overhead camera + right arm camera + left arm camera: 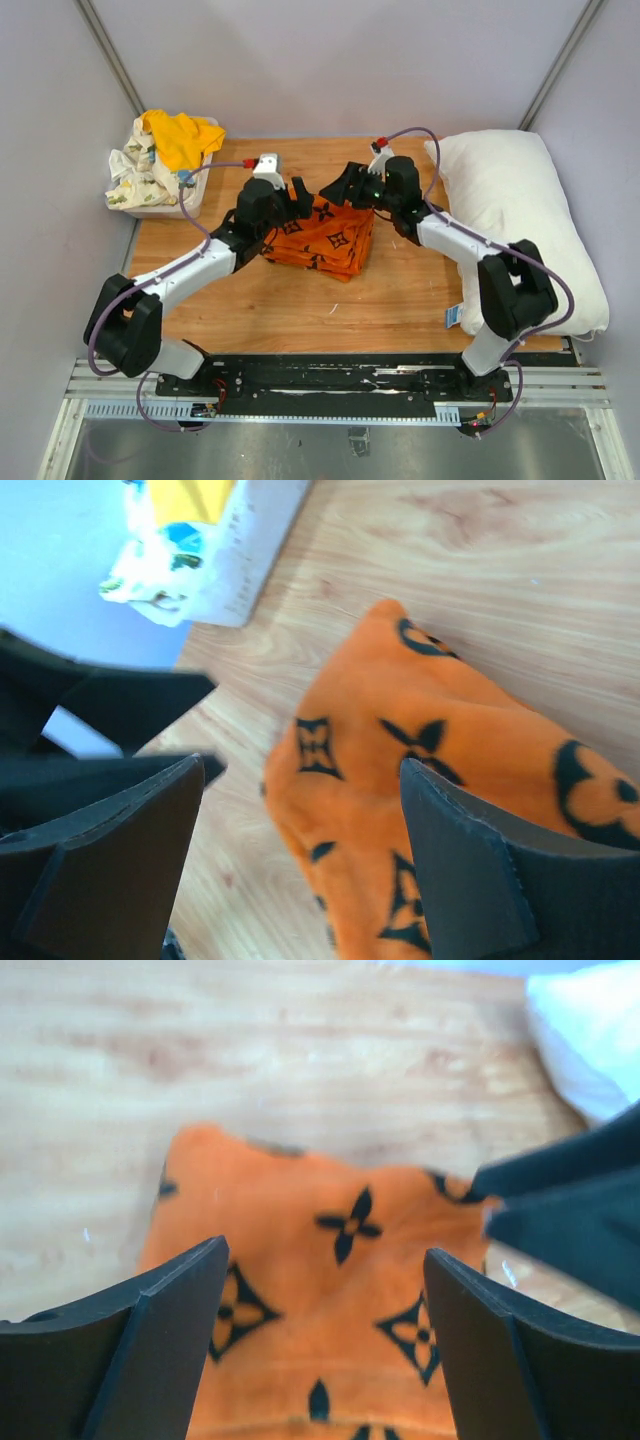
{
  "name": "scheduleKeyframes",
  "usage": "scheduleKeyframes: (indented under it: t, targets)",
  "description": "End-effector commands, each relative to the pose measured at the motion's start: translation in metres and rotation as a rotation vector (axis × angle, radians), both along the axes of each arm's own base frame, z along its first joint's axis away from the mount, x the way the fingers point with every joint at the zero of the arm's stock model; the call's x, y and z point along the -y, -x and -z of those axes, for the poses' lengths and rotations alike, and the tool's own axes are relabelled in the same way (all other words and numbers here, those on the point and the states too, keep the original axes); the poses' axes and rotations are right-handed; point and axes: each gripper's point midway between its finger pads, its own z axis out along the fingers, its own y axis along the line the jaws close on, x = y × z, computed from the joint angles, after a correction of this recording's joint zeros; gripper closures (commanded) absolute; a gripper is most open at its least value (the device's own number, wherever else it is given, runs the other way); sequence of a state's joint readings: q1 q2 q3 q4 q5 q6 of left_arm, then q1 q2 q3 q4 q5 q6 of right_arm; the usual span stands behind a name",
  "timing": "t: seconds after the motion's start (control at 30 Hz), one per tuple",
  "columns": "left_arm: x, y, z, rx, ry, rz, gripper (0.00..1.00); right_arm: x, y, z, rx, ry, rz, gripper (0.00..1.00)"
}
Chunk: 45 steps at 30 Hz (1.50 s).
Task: Remove the pillowcase from the pillow
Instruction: Adjust the pillowcase at the center of the board, then move the pillowcase to the center of the board.
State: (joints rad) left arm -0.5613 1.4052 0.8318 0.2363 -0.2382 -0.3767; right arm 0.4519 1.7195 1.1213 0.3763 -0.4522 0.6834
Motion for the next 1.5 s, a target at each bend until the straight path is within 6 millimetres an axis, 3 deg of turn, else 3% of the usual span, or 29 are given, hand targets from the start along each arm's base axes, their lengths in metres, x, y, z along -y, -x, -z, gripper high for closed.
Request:
scheduleKeyframes:
  t: [0.0,0.07,0.23,0.33,0.43,0.57,0.73,0.9,1.03,1.13,1.27,1.47]
  targets:
    - [-0.008,-0.022,-0.016,0.004,0.018,0.061,0.25,-0.006,0.014,-0.028,0.032,-0.055,0.113,0.21]
    - [-0.016,-0.031,-0.011,0.001,0.044,0.051,0.37,-0.006,0.023,-0.020,0.021,-0.076,0.167,0.27]
    - [-0.023,-0.050,0.032,-0.060,-0.026,0.014,0.48,-0.005,0.036,0.028,-0.036,-0.090,0.261,0.50]
    - [-0.020,-0.057,0.063,-0.105,-0.025,0.010,0.60,-0.030,0.035,0.046,-0.061,-0.151,0.178,0.48]
    - [-0.013,-0.058,0.092,-0.160,-0.006,0.022,0.65,-0.046,0.036,0.070,-0.143,-0.217,0.112,0.47]
    - [-0.011,-0.050,0.113,-0.211,0.014,0.029,0.65,-0.031,0.041,0.102,-0.206,-0.175,0.127,0.48]
    - [-0.011,-0.038,0.113,-0.219,0.078,0.015,0.58,0.021,0.036,0.126,-0.266,-0.092,0.207,0.48]
    - [0.029,-0.025,0.115,-0.217,0.180,0.078,0.53,0.084,0.023,0.136,-0.303,-0.025,0.315,0.46]
    - [0.074,-0.039,0.124,-0.220,0.166,0.157,0.51,0.116,0.034,0.141,-0.338,-0.002,0.384,0.46]
    - [0.099,-0.060,0.125,-0.199,0.180,0.211,0.50,0.113,0.052,0.141,-0.361,0.004,0.363,0.46]
    - [0.142,-0.088,0.110,-0.152,0.164,0.318,0.47,0.098,0.083,0.147,-0.412,-0.004,0.338,0.44]
    - [0.222,-0.090,0.100,-0.133,0.118,0.524,0.40,0.094,0.113,0.143,-0.408,-0.001,0.378,0.41]
